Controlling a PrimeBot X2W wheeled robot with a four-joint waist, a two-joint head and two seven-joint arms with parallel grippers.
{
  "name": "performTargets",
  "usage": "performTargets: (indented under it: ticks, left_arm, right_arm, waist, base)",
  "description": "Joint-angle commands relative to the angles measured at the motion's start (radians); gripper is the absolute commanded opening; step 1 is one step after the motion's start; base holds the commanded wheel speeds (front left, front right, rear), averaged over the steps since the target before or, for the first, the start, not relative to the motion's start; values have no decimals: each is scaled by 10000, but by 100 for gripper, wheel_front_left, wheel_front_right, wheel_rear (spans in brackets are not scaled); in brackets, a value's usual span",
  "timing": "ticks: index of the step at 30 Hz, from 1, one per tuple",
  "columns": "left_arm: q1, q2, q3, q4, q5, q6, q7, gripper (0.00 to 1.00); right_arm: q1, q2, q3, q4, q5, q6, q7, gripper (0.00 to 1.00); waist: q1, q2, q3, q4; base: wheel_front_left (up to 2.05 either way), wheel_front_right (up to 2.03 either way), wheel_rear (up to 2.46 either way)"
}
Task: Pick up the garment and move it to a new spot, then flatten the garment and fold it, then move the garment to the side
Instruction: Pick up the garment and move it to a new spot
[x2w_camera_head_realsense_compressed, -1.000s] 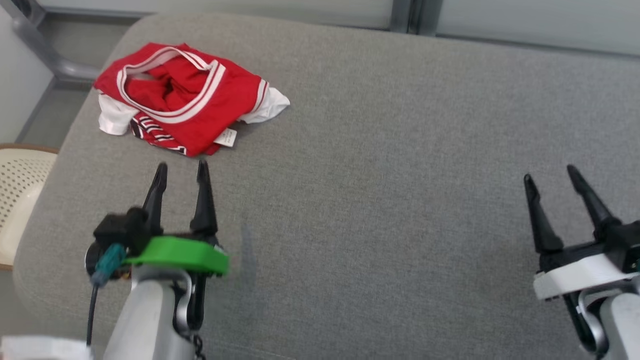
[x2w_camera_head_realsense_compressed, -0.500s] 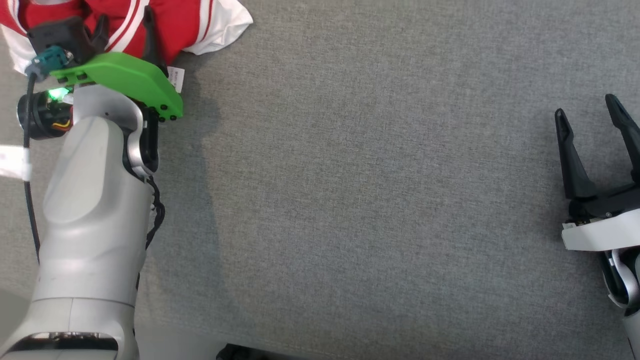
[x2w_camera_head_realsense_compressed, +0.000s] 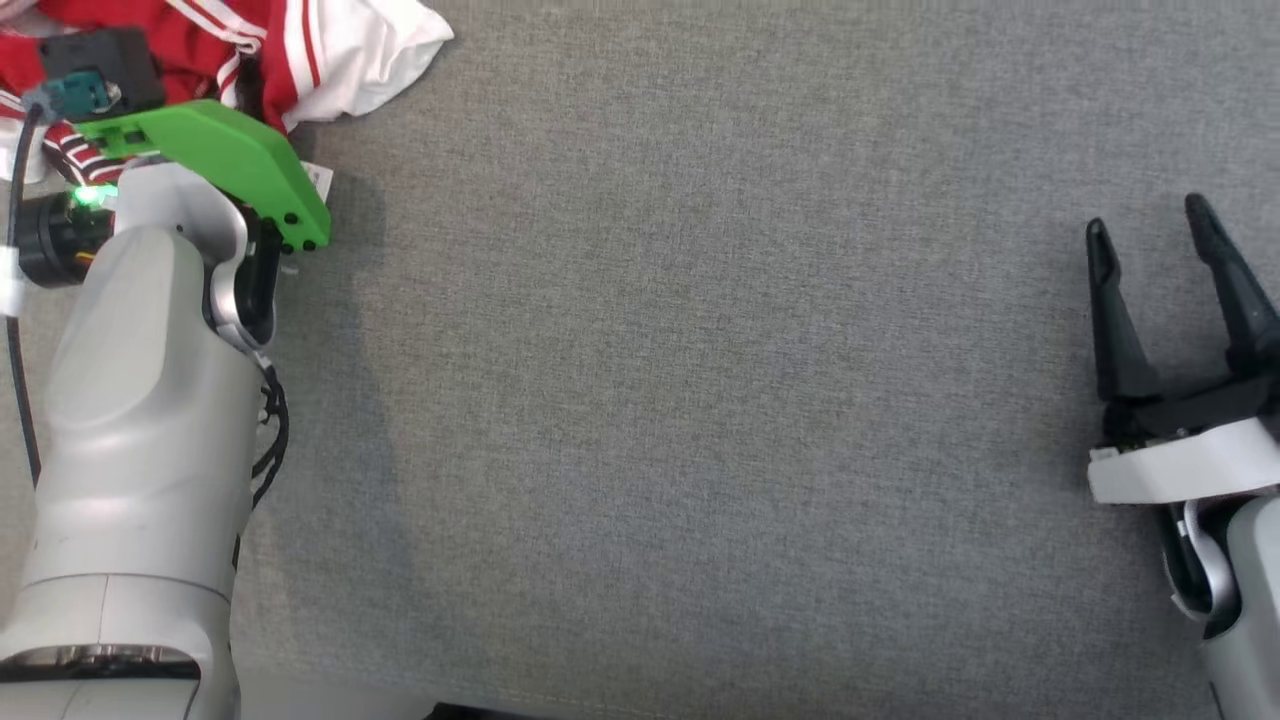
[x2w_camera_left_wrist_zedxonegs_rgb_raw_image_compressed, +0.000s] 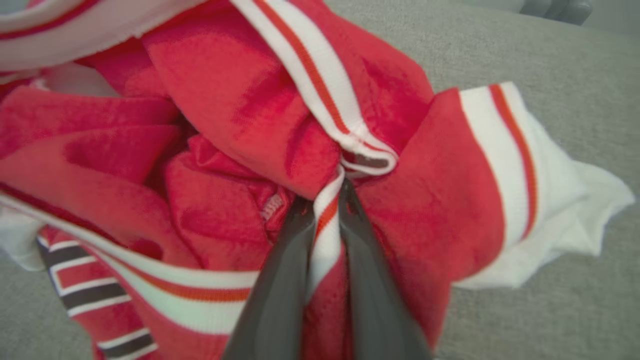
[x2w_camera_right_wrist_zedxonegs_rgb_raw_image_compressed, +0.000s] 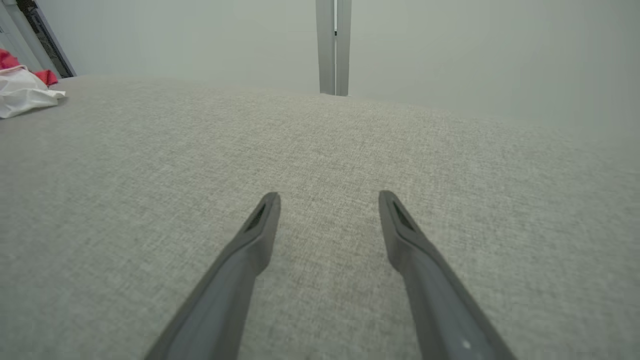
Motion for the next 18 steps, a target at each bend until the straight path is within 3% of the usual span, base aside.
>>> performTargets:
  ticks: [1, 10, 15, 18]
  left_arm:
    - [382, 107, -19, -13, -50, -97, -120, 0]
    - [2291, 34, -319, -2195, -554, -952, -351, 0]
    - [4384, 21, -918, -5140, -1328, -1217, 662, 0]
    - [5749, 375, -1337, -7351, -1934, -1262, 1662, 0]
  right_arm:
    - [435, 221, 129, 299, 34, -12, 67, 100]
    - [1374, 1189, 124, 753, -136, -12, 42, 100]
    - [1895, 1606, 88, 875, -278, -12, 42, 100]
    - [2128, 1793, 35, 899, -324, -12, 42, 100]
  waist:
    - [-1, 0, -819, -77]
    - [-1, 0, -3212, -365]
    - [-1, 0, -4148, -668]
    - [-1, 0, -4484, -864]
  base:
    - [0, 0, 0]
    - [0, 0, 0]
    - [0, 0, 0]
    - [0, 0, 0]
